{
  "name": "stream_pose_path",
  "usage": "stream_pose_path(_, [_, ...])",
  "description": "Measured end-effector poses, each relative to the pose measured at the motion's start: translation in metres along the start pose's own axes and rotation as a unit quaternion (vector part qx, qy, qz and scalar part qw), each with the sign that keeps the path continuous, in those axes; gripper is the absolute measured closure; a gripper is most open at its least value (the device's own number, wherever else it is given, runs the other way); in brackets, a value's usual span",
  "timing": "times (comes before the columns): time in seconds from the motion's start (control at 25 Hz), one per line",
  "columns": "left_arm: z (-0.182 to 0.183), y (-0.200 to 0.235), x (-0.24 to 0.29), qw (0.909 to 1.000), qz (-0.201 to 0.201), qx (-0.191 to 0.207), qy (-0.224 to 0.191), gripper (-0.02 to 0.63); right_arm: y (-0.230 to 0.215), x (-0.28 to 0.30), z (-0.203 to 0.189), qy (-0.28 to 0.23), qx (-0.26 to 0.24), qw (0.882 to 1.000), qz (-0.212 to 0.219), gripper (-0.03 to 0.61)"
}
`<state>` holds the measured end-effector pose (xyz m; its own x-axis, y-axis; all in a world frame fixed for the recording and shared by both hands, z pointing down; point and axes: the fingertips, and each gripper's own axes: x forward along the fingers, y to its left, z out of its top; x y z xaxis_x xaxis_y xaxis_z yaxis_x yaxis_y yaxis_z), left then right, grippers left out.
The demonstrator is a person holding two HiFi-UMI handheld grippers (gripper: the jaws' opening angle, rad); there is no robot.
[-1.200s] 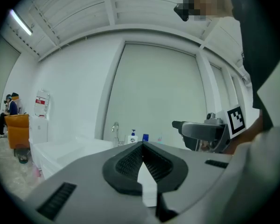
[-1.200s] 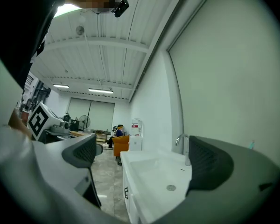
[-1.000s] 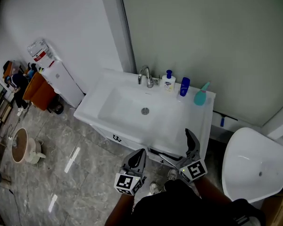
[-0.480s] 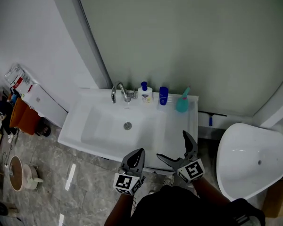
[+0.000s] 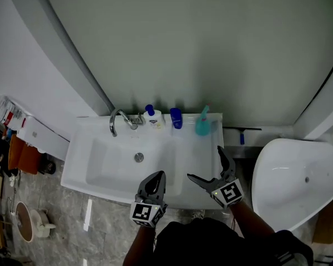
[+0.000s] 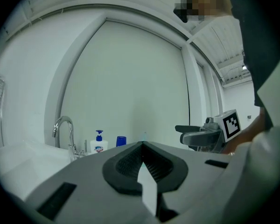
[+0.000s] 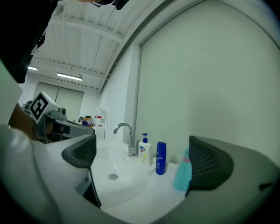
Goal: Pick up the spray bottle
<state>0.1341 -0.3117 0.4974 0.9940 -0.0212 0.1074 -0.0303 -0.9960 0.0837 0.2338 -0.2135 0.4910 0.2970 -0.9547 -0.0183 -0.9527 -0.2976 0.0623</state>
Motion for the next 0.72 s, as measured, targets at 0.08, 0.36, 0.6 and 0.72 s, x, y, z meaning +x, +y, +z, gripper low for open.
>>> stream_pose_path(0.08, [-0.001, -0.003, 0.01, 1.0, -0.005, -0.001, 0.004, 0.618, -0.014, 0.004, -0.008, 0.008, 0.007, 1.0, -0.007, -0.012])
stream_pose_path(0.36, [-0.012, -0.013, 0.048, 0.9987, -0.043, -0.006, 0.027, 0.618, -0.056, 0.03, -0.037, 0.035, -0.006, 0.999, -0.027, -0.011])
stream_pose_path(0.6, [-0.005, -0.008, 0.083, 0.9954, -0.088, 0.002, 0.037, 0.618, -0.084, 0.052, -0.066, 0.064, -0.013, 0.997, -0.04, -0.011])
stream_pose_path(0.72, [-0.005, 0.003, 0.098, 0.9939, -0.104, 0.009, 0.035, 0.618, -0.095, 0.068, -0.079, 0.082, -0.02, 0.996, -0.038, -0.006])
